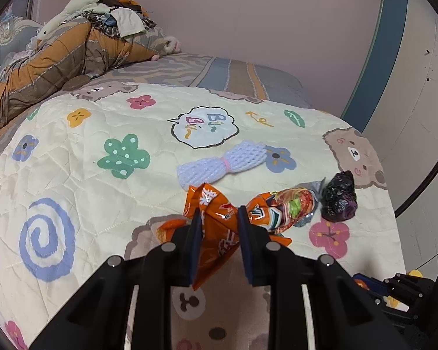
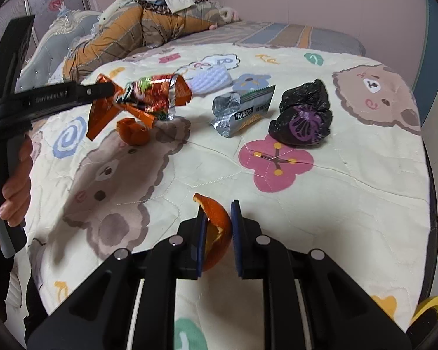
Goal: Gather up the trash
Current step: 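Lift the orange wrapper and orange peel and carry them toward the bin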
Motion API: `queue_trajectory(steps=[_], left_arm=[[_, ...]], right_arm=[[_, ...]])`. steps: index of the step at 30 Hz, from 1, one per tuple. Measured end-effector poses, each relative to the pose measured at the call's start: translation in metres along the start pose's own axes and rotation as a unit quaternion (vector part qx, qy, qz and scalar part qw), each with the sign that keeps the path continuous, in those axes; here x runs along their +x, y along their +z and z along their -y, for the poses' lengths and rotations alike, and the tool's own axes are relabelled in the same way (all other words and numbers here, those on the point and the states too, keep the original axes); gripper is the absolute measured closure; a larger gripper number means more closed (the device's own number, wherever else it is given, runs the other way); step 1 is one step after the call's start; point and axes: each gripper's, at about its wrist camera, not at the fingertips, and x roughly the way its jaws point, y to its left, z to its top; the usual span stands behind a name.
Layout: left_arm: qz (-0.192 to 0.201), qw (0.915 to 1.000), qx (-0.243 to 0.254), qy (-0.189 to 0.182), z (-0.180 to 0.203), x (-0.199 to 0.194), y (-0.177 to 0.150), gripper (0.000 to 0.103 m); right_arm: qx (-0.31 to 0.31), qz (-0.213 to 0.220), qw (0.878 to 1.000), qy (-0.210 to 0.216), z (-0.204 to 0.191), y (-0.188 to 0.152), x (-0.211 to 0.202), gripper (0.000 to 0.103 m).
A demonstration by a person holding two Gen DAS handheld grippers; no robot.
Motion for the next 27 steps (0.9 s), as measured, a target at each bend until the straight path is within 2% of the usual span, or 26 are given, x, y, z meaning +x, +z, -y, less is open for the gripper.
queue_trajectory(steps=[12,17,27], left_arm=[[0.004,0.9995,0.011,-0.030,0.028,-0.042,-0.030,0.081],[0.007,0.9990,0.026,-0.036,0.047,-0.059,-0.040,0.081],[0.017,0.9974,0.024,-0.067,0.074,-0.085,-0.067,0.081]], right_arm=[[0.017,0.053,0.998,-0.013,0.019,-0.016,-0.071,0.088],[0.025,0.069,0.997,-0.019,0.032,-0.027,-0.098,0.088],[0.038,0.092,0.995,-0.032,0.056,-0.050,-0.145,0.088]])
